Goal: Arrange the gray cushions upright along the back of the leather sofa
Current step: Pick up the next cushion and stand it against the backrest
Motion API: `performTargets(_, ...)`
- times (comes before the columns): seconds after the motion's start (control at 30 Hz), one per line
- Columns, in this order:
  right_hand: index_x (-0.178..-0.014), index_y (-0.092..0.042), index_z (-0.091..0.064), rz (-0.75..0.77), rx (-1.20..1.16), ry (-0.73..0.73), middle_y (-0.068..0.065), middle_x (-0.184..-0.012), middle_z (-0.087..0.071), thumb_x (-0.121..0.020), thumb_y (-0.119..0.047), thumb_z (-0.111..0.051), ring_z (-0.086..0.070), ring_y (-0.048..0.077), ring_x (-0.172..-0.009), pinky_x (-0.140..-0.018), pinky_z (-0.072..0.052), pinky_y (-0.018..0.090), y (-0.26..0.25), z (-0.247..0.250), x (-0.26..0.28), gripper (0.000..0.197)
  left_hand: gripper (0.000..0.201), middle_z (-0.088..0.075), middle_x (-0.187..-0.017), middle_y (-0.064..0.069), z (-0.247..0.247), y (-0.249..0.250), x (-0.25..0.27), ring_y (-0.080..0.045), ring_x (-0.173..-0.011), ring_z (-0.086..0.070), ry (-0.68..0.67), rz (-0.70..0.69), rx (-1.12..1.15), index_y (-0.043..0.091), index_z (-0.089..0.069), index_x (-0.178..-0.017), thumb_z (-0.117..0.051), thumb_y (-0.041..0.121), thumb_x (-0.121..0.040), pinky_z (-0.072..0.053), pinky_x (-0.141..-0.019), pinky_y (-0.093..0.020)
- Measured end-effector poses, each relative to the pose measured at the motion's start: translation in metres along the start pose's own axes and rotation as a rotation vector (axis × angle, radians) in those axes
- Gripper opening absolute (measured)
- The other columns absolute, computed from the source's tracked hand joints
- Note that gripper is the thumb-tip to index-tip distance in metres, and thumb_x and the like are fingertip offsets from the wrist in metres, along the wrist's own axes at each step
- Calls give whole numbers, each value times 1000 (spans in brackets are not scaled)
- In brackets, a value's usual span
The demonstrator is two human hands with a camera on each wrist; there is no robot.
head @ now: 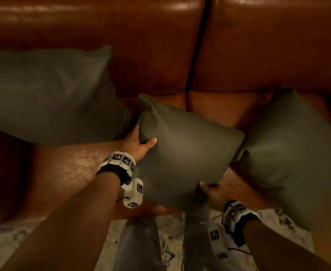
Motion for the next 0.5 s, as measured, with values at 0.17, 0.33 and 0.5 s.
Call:
performTargets(0.17,-120,-12,-62,158,306,254,18,-130,-63,-92,-45,-51,-57,35,-122,-103,-42,37,-33,76,-7,45,72,-48,-146,-26,19,-45,39,-46,-131,-48,378,96,135,5,-48,-141,-55,48,-83,-39,-111,-50)
performTargets(0.33,-138,-19,-42,273,312,290,20,-139,-53,-85,-53,-59,-51,42,-126,-105,-44,46,-113,141,-34,65,59,-48,-147,-22,-47,-157,99,-44,-134,-47,267,583,481,13,-48,-142,-49,46,-94,-43,-105,-55)
performTargets(0.5,-150,-25,-24,95,429,188,25,-147,-42,-93,-62,-33,-43,46,-132,-110,-36,48,-84,117,-41,69,99,-49,-150,-1,-67,-108,64,-25,-134,-48,259,364,560,15,-51,-140,-59,82,-68,-32,-117,-36)
Point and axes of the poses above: each hand's wrist, its own x-axis away from the middle knuckle, its own z-axis out of the back of the hand, y = z × x, the point moved 7 cm from there along -x, towards the middle knuckle
